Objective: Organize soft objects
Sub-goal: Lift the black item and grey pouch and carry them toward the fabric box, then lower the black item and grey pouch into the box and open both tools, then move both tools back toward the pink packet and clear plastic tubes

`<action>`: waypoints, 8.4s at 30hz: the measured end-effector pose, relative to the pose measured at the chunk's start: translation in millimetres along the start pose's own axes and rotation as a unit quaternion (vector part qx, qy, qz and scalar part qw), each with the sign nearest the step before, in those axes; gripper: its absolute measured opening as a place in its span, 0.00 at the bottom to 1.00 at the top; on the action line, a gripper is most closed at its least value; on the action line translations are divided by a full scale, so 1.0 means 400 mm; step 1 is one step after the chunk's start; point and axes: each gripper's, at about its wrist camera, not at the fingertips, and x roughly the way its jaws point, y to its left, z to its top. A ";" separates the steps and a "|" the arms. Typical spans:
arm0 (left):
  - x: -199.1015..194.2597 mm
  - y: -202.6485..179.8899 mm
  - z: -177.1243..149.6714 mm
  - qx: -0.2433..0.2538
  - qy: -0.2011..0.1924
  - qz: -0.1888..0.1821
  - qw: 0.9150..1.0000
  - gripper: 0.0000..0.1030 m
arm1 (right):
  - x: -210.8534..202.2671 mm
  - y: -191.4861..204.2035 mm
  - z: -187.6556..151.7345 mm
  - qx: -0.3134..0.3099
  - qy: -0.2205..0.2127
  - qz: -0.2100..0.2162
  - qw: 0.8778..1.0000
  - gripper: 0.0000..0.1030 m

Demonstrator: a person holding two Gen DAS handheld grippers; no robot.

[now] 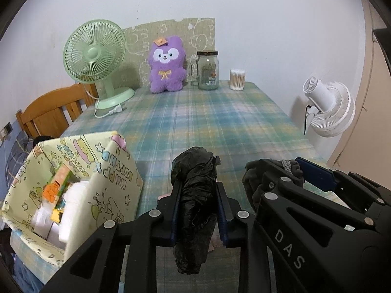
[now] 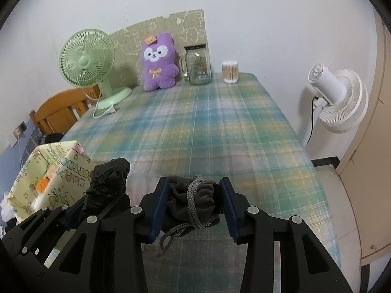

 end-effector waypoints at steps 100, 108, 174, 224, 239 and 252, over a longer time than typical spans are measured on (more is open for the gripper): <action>-0.144 0.419 0.056 -0.021 -0.047 0.011 0.999 0.24 | -0.075 0.466 0.087 -0.072 -0.057 0.061 0.994 0.44; -0.120 0.464 0.025 -0.032 -0.027 0.028 0.999 0.26 | -0.034 0.513 0.062 -0.085 -0.034 0.076 0.993 0.44; -0.173 0.379 0.041 -0.032 -0.060 0.020 0.998 0.88 | -0.119 0.426 0.076 -0.087 -0.071 0.056 0.992 0.92; -0.055 0.071 0.004 -0.004 -0.007 -0.026 1.000 0.70 | -0.058 0.093 0.016 -0.042 -0.032 0.009 0.999 0.85; -0.023 0.044 -0.029 -0.009 -0.004 0.001 1.000 0.71 | -0.006 0.061 -0.014 -0.036 -0.005 0.016 0.999 0.85; -0.020 0.021 -0.044 -0.025 0.009 -0.008 1.000 0.70 | -0.016 0.039 -0.026 -0.041 0.000 0.010 0.999 0.85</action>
